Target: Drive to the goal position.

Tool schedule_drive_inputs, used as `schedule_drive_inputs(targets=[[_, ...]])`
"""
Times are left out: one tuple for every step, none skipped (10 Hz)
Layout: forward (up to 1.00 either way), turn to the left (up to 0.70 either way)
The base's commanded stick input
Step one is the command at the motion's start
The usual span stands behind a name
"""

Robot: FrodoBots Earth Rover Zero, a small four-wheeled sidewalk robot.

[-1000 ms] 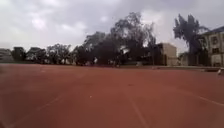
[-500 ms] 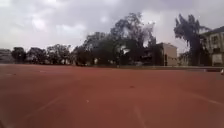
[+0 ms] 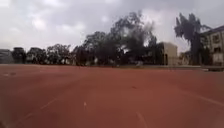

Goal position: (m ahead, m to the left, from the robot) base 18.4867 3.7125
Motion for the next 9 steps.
schedule_drive_inputs(targets=[[0.45,0.00],[0.45,0.00],[0.45,0.00],[0.45,0.00],[0.45,0.00],[0.45,0.00],[0.45,0.00],[0.45,0.00],[0.45,0.00]])
